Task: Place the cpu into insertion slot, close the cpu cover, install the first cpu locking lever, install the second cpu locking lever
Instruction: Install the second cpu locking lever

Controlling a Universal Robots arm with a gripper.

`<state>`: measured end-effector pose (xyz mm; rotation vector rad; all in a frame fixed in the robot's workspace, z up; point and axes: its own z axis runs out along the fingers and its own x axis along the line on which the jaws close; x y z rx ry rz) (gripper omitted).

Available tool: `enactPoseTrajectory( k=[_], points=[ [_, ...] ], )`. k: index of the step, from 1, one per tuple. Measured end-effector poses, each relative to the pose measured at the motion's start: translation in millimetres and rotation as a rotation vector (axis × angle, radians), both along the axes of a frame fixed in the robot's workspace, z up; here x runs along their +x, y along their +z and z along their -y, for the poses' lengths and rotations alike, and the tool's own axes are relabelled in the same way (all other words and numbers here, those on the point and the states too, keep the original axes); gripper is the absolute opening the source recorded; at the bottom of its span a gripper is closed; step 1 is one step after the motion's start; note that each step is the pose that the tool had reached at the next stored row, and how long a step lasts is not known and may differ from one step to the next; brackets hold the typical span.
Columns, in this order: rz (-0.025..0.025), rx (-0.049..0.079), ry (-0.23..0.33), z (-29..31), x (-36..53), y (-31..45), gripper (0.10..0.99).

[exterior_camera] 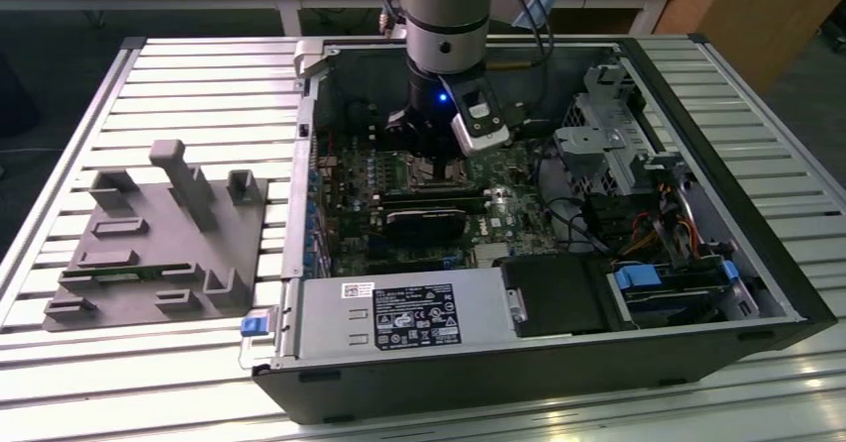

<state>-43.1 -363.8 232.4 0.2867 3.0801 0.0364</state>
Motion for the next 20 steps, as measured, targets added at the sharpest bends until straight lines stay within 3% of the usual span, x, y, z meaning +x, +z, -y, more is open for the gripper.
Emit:
enactPoseTrajectory(
  k=[8,14,20],
  points=[
    [0.0001,0.0,0.0,0.0,-2.6,-6.0,0.106],
    [-0.0001,0.0,0.0,0.6,-9.5,-10.8,0.106],
    [0.0001,0.001,0.0,4.4,-13.4,-13.4,0.106]
  ],
)
